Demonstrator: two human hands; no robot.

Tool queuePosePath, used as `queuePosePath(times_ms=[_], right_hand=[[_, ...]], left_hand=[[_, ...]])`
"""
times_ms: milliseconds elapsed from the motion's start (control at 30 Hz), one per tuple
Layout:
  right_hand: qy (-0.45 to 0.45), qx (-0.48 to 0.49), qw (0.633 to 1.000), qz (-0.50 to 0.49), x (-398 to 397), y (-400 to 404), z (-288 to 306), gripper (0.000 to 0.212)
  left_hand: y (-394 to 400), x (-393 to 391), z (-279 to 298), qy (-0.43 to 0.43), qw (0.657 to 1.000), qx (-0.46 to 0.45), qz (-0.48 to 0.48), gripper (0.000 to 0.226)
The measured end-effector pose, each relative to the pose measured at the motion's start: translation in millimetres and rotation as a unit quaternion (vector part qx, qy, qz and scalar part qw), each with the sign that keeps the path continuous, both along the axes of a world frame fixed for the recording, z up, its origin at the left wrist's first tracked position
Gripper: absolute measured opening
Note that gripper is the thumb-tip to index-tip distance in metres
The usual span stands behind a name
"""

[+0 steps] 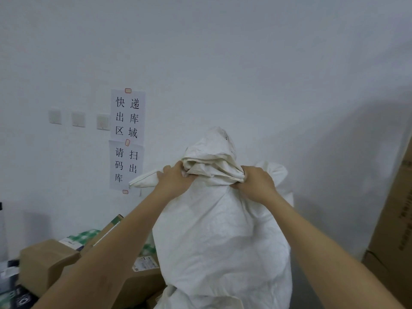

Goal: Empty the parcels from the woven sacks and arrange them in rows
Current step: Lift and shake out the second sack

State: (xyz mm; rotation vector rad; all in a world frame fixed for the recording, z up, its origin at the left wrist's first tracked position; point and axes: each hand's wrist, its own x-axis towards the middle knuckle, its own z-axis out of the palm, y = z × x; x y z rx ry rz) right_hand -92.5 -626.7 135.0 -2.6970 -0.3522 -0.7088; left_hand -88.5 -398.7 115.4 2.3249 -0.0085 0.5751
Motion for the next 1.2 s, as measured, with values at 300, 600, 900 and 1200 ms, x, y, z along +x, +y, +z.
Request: queuePosePath(times_ms=[300,600,900,1200], right_hand=[[-0.154,0.063,0.985,-0.048,23.4,29.2,31.0,0.015],[-0.243,0.201,0.949,0.007,30.7,24.5,71.8,0.031],[-0.293,0.223,0.925,0.093,31.5,30.8,84.2,0.038],[-0.221,0.214,0.946,0.102,36.3,20.7,54.9,0.026]], left_hand=[[-16.2,11.4,50.7,-0.037,0.97,-0.205,-0.124,0.038],[-22.7,19.6,94.4,-0.18,0.94,-0.227,-0.179,0.023],[-15.4,23.6,100.8,-0.252,0.905,-0.286,-0.189,0.031],[-10.5,27.8,76.7,-0.213,0.923,-0.237,-0.217,0.029]])
